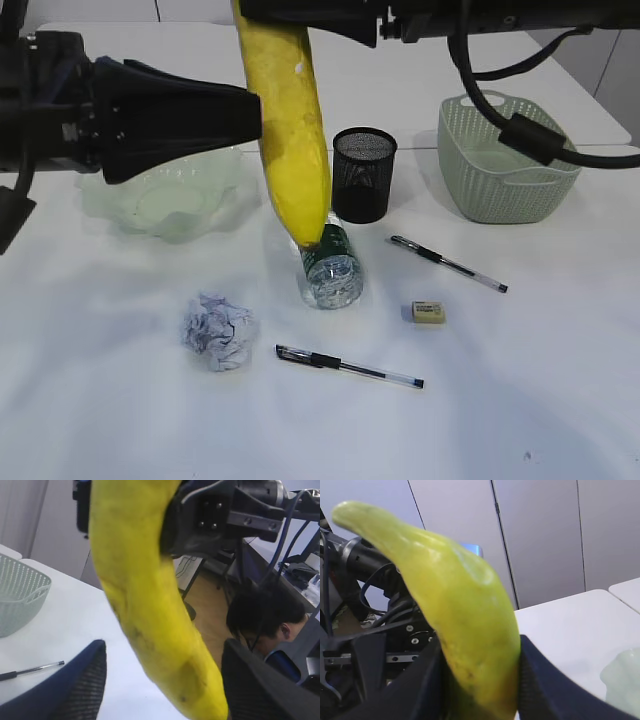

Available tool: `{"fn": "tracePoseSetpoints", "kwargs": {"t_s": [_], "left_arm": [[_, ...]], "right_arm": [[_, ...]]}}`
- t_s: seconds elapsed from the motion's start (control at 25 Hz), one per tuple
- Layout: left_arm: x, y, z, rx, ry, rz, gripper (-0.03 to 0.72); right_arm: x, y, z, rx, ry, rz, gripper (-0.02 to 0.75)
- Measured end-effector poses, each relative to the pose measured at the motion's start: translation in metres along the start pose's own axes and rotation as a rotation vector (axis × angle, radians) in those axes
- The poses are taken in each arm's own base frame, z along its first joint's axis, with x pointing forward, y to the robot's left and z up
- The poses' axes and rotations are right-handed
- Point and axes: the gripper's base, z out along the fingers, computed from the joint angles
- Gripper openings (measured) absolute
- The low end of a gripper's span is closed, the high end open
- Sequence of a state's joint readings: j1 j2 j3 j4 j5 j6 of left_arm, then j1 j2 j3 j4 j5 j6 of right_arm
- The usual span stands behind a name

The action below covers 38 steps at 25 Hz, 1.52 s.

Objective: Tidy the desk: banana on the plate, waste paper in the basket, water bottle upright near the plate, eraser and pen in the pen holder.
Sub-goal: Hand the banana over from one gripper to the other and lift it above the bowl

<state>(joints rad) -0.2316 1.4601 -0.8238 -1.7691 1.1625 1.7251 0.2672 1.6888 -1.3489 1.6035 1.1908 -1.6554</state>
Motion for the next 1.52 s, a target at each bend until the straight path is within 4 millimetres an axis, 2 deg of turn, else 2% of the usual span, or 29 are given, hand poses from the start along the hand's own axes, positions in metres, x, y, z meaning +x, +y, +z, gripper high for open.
{"fn": "tracePoseSetpoints", "kwargs": {"t_s": [0.2, 1.04, 1.52], "left_arm": [[-0.007, -0.001, 0.002, 0.008, -0.010, 0.024, 0.510], [-0.007, -0.003, 0.003, 0.016, -0.005, 0.026, 0.510], [-0.015, -0.004, 0.005, 0.024, -0.015, 0.051, 0.510]], "right_arm": [[-0.001, 0.000, 0.000, 0.000, -0.006, 0.002, 0.294], [-0.003, 0.005, 0.008, -0.022, -0.033, 0.006, 0.295], [-0.005, 0.013, 0.018, -0.054, -0.054, -0.003, 0.295]]}}
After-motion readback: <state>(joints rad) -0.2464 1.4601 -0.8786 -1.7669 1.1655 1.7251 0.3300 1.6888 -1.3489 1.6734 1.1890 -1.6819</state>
